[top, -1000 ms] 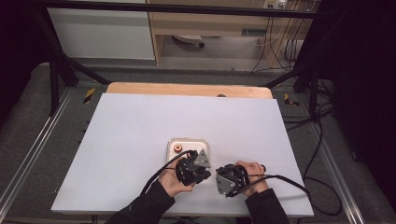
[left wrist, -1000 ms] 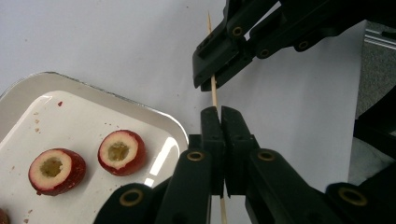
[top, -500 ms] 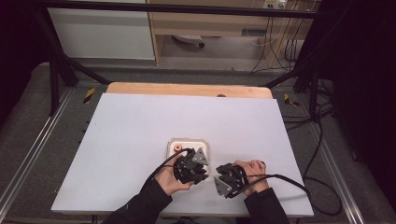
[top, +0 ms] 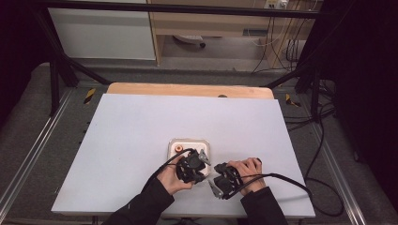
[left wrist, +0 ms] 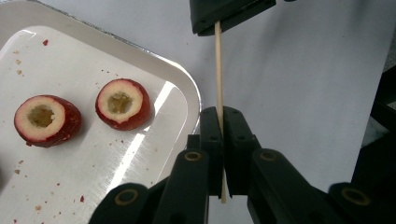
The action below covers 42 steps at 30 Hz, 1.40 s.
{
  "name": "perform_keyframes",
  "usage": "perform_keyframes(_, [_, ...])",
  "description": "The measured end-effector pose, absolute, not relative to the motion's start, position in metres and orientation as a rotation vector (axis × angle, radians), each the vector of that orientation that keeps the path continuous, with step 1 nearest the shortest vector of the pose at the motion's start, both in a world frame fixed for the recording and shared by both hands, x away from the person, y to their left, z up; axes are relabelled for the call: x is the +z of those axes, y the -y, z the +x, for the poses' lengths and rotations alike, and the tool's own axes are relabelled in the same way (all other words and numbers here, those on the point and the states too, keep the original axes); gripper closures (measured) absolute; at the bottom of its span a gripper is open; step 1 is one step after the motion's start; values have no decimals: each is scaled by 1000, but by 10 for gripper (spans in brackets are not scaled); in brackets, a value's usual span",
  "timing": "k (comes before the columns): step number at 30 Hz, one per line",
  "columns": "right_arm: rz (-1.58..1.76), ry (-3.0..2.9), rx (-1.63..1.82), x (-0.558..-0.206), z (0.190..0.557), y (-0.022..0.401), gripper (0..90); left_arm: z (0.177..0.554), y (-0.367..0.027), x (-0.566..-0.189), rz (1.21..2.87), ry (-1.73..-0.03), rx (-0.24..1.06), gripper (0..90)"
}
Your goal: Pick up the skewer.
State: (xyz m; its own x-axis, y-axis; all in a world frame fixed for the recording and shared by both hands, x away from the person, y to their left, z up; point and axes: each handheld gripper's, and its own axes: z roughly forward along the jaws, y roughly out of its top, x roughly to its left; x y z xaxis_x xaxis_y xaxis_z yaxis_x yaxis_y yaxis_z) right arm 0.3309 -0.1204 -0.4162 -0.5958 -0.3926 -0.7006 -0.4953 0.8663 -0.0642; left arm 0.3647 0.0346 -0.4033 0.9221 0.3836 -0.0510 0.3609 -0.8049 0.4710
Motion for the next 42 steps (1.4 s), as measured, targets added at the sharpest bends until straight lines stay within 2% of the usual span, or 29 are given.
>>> perform_keyframes(4, [-630,-2277,173,-417,330,121,882,363,-34,-404,2595,-543,84,882])
perform_keyframes(8, [-589,-2289,214,-415,331,121,815,363,-37,-404,2582,-557,102,884])
perform_keyframes(9, [-486,-2331,256,-414,333,124,724,362,-41,-403,2576,-569,117,884])
perform_keyframes(12, [-324,-2356,361,-412,339,131,605,362,-47,-402,2568,-572,130,884])
perform_keyframes(18, [71,-2389,564,-409,348,151,417,359,-68,-401,2566,-579,174,883])
perform_keyframes(21, [189,-2384,658,-408,351,159,361,357,-77,-403,2559,-596,184,883])
perform_keyframes(33, [672,-2411,843,-415,362,183,220,347,-113,-402,2432,-658,244,883])
perform_keyframes(42, [908,-2454,904,-415,369,181,131,341,-142,-406,2306,-703,296,882])
